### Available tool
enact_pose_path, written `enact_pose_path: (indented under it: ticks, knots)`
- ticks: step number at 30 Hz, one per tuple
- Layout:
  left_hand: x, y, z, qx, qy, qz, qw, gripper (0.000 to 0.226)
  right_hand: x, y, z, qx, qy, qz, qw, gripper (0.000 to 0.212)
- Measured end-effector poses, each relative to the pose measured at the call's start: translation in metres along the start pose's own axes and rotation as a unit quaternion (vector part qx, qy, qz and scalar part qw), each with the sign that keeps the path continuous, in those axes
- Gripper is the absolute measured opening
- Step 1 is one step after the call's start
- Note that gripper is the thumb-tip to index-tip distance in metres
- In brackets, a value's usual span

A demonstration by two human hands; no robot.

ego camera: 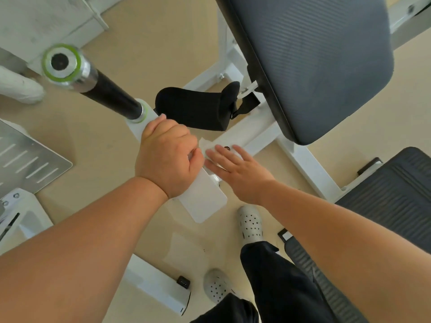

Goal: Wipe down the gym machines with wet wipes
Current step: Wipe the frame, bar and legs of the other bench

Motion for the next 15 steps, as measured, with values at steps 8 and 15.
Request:
enact_pose_path:
  ticks: [8,15]
  knots:
    - [-0.005,-0.01,0.006,0.014,0.006,0.015,1.0,0.025,0.038,-0.03,0.018,0.106,-0.27,-0.159,0.944,0.099]
    - [-0.011,-0.01,0.002,0.018,0.007,0.017,1.0,0.031,0.009,-0.038,-0.009,0.163,-0.119,-0.083,0.976,0.108]
Point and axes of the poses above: each hand's wrist, its own z-axis away from the middle knuckle, its own y-axis out of the back of the hand, x = y × z, the point moved 5 cm from there along -z, towards the middle knuckle, and after that the axes turned 14 degrees about -x, right-handed, at the moved point
